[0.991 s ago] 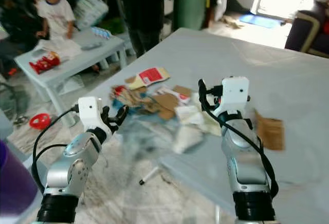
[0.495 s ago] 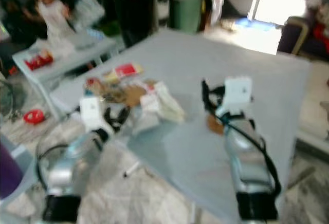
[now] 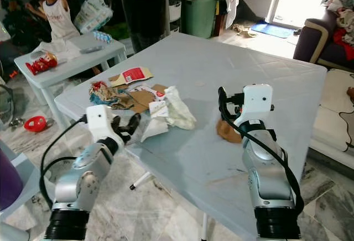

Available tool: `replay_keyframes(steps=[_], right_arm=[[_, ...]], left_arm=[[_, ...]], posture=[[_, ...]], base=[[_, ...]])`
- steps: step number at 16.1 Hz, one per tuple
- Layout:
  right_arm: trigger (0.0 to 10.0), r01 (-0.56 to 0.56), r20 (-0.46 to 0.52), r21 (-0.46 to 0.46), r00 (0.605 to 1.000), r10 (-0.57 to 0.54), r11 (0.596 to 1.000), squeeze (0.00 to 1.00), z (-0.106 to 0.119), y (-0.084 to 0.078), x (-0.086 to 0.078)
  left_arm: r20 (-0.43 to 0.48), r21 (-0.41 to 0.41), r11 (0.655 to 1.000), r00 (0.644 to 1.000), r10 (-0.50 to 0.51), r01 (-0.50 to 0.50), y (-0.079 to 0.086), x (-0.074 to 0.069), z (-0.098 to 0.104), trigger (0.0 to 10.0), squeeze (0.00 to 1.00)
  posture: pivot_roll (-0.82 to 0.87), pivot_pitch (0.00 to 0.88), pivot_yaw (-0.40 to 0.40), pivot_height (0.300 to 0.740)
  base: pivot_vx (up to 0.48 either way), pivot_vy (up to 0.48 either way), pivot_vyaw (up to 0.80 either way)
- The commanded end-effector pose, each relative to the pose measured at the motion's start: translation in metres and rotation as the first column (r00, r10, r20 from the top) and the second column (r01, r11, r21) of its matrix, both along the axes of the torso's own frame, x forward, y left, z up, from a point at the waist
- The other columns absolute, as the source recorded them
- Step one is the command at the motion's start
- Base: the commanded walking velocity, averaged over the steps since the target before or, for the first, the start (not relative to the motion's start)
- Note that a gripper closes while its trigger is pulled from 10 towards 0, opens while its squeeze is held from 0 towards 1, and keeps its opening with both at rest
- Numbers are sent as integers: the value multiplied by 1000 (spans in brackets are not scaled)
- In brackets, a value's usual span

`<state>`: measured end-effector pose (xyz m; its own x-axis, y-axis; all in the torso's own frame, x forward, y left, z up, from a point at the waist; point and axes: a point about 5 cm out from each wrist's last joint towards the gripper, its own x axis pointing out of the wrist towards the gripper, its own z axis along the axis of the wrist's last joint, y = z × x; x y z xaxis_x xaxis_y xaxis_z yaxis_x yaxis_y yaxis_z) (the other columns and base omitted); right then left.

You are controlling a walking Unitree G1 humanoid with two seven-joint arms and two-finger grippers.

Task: Picking trash to rubbish bin

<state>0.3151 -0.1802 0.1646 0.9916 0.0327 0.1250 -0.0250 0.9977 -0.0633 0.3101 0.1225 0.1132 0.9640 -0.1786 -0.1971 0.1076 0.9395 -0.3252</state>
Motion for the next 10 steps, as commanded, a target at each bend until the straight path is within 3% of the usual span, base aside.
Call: replay_keyframes(steps=[1,6,7,10], right_arm=[[10000,-9,19,0,1000,9,1000,0,6,2,1],[10000,-33,12,6,999,33,999,0,5,3,1],[10000,-60,4,14,998,60,998,0,5,6,0],[10000,-113,-11,29,993,113,993,0,2,12,-3]], left_arm=[[13,20,1000,1000,20,-21,1,4,7,10000,0],[-76,115,991,994,83,-74,11,4,1,10000,0],[-99,158,986,992,75,-59,11,2,0,10000,0],[-143,172,985,989,46,-21,8,0,-7,10000,0]], posture=[[-56,0,10,740],[-50,0,9,740],[-49,0,9,740],[-50,0,12,740]], base=[[0,0,0],[0,0,0],[0,0,0],[0,0,0]])
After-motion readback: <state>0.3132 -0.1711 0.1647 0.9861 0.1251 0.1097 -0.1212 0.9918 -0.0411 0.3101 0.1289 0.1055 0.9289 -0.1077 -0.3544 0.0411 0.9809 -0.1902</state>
